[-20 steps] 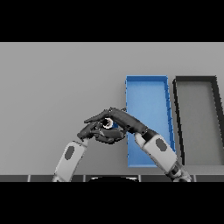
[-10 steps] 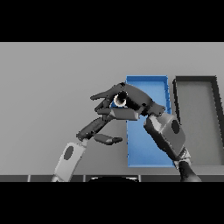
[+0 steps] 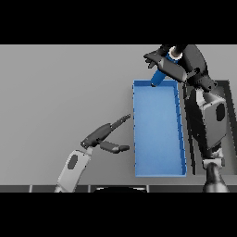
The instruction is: Pick up the blue pipe and place it into the blue bin.
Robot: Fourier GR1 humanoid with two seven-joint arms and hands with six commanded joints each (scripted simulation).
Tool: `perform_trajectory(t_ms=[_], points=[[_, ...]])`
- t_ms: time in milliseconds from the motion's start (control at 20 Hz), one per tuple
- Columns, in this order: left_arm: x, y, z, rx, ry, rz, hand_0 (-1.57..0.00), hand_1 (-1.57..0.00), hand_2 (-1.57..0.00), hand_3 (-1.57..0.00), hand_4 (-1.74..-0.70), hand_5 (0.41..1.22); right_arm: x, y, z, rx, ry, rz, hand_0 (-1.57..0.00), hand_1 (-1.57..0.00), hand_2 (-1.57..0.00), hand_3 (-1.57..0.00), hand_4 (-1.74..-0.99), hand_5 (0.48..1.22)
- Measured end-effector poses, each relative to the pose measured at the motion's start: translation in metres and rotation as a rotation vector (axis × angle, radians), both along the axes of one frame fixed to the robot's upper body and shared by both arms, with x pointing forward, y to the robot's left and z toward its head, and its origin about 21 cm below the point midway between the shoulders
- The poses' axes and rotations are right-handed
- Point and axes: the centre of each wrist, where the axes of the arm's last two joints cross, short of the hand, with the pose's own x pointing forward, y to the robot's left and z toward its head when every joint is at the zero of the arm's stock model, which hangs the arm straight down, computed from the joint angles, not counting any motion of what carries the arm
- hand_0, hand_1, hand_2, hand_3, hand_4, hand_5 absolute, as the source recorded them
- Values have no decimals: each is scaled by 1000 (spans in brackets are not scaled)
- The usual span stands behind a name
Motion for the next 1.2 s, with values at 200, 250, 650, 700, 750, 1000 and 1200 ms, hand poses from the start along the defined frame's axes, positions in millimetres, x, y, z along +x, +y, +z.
perform_trajectory(t_ms=[200, 250, 650, 700, 750, 1000, 1200], points=[[1, 1, 2, 17, -22, 0, 1, 1, 1, 1, -869, 418, 10, -37, -32, -19, 128, -141, -1571, -1571, -1571, -1571, -1741, 1221], [0, 0, 1, 22, -20, -1, 1, 1, 1, 1, -867, 419, 9, -43, -44, -21, 158, -161, -1571, -1571, -1571, -1571, -1741, 1221], [-4, 4, -2, -2, 4, 6, 1, 1, 1, 1, -880, 427, -27, -76, -130, -45, 429, -314, -1571, -1571, -1571, -1571, -1741, 1221], [-6, 3, -4, 4, 8, 8, 1, 1, 1, 1, -880, 428, -32, -77, -135, -54, 456, -341, -1571, -1571, -1571, -1571, -1741, 1221], [-5, 2, -5, 9, 7, 7, 1, 1, 1, 1, -882, 427, -35, -77, -144, -68, 488, -363, -1571, -1571, -1571, -1571, -1741, 1221], [-7, 2, 0, 3, -2, 5, 1, 1, 1, 1, -886, 420, -52, -72, -177, -128, 659, -491, -1571, -1571, -1571, -1127, -1741, 1221], [-7, 5, -1, 17, 6, 14, 1, 1, 1, 1, -882, 421, -58, -68, -206, -237, 799, -578, -1465, -1336, -1339, -788, -1678, 1221]])
